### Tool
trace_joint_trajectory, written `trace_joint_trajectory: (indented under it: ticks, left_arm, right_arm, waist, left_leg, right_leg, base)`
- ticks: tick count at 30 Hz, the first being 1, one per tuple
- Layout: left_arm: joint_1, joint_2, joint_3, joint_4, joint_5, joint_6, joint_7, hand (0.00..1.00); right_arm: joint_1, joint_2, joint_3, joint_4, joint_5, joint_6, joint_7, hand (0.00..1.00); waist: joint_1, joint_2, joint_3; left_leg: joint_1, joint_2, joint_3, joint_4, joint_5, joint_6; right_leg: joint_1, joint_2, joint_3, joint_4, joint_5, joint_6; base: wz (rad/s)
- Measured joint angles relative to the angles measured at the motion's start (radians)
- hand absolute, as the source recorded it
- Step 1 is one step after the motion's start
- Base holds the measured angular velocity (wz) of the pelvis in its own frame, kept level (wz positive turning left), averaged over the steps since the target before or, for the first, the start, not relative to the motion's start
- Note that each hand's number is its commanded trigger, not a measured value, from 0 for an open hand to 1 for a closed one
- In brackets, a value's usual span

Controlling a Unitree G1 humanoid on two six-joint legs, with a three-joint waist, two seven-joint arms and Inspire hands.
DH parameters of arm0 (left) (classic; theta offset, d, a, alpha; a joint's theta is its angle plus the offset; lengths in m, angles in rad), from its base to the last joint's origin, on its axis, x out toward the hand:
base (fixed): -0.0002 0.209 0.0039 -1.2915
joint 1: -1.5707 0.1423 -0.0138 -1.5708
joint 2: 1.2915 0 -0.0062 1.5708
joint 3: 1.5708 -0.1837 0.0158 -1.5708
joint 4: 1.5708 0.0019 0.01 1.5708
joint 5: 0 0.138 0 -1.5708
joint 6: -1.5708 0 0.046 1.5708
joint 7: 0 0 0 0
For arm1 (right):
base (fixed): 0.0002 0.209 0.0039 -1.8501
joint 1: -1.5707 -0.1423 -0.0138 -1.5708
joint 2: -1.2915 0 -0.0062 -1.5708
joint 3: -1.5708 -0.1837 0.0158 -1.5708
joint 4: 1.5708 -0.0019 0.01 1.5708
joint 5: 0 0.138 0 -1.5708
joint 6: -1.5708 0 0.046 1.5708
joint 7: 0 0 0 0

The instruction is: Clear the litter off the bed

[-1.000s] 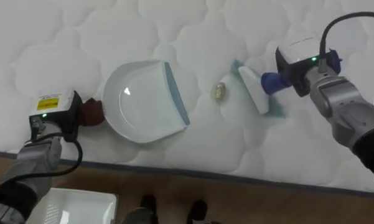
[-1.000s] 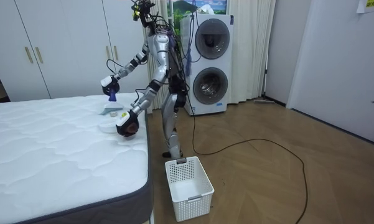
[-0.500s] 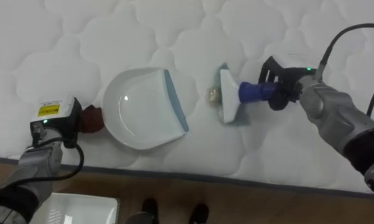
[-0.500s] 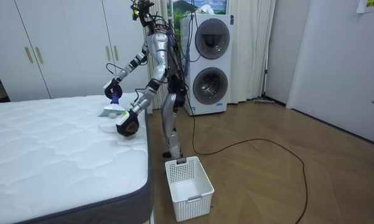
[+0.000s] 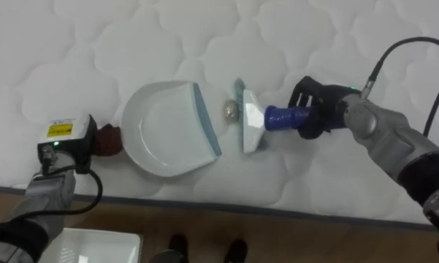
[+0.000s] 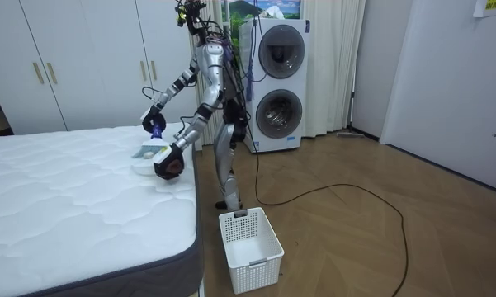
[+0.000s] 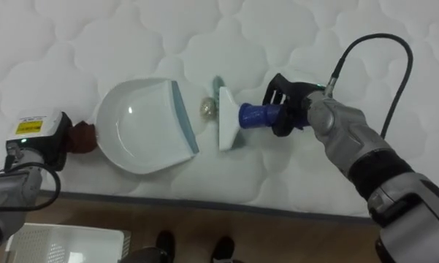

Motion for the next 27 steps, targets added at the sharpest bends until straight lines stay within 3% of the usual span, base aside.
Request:
trace_joint_trajectory:
  ticks: [5,11,19,27]
  left_arm:
    - [0.007,-0.004,0.0,0.001,0.0,0.0,-0.001,1.0]
    - [0.012,-0.027,-0.003,0.038,0.0,-0.004,0.0,1.0]
    - [0.019,-0.031,-0.01,0.042,0.001,-0.005,0.0,1.0]
    - [0.021,-0.031,-0.007,0.041,0.003,-0.015,0.001,1.0]
  right_arm:
    - [0.0,-0.001,-0.005,-0.021,-0.015,-0.001,0.049,1.0]
    - [0.03,0.003,-0.004,-0.071,-0.016,-0.007,0.075,1.0]
    - [0.052,0.012,-0.004,-0.092,-0.012,-0.021,0.096,1.0]
    - [0.087,0.012,-0.006,-0.146,-0.01,-0.076,0.105,1.0]
  waist:
    - [-0.001,0.003,-0.0074]
    - [-0.006,0.003,-0.0077]
    - [-0.001,0.004,-0.0083]
    - [-0.002,0.007,-0.0109]
  left_leg:
    - [0.0,-0.001,0.007,0.003,0.002,0.003]
    - [0.013,-0.014,0.009,0.0,0.009,0.011]
    - [0.012,-0.019,0.011,-0.003,0.012,0.015]
    - [0.0,-0.028,0.012,-0.003,0.018,0.02]
  right_leg:
    - [-0.004,-0.004,0.004,0.006,0.0,0.0]
    - [0.0,-0.019,0.01,0.022,-0.001,-0.002]
    - [-0.002,-0.021,0.02,0.023,-0.001,-0.002]
    - [-0.023,-0.031,0.025,0.038,-0.005,0.0]
  base:
    - [-0.03]
    - [0.01]
    - [0.0]
    - [0.01]
